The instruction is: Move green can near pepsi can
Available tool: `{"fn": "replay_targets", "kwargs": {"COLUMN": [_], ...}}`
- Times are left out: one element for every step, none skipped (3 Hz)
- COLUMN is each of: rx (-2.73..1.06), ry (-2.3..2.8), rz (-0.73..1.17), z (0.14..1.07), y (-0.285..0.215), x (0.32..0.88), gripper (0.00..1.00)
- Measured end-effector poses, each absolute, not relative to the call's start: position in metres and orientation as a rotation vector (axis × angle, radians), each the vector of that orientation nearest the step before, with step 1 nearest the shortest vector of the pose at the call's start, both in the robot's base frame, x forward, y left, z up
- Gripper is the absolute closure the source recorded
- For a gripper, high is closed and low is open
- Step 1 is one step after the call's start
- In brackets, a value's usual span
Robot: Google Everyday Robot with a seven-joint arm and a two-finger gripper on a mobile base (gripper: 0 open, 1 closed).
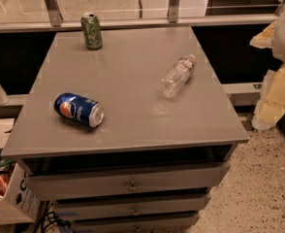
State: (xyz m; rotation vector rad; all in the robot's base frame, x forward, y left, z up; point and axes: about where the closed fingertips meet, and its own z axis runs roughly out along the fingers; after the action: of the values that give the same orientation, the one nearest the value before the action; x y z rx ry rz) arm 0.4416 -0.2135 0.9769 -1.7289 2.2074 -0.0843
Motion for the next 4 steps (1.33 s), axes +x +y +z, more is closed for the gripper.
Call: {"fn": "replay_targets", "kwargs": {"rx": [-1.680, -1.570, -1.489, -1.436], "ry": [2.187, 2.175, 2.156, 2.120], "rz": [-0.053, 0.035, 0.135, 0.251], "z": [0.973, 0.967, 0.955, 0.943], "y": [-0.205, -0.197, -0.177, -0.148], "x": [0.469, 0.507, 0.544, 0.575], "gripper": [0.00, 0.00, 0.00, 0.00]}}
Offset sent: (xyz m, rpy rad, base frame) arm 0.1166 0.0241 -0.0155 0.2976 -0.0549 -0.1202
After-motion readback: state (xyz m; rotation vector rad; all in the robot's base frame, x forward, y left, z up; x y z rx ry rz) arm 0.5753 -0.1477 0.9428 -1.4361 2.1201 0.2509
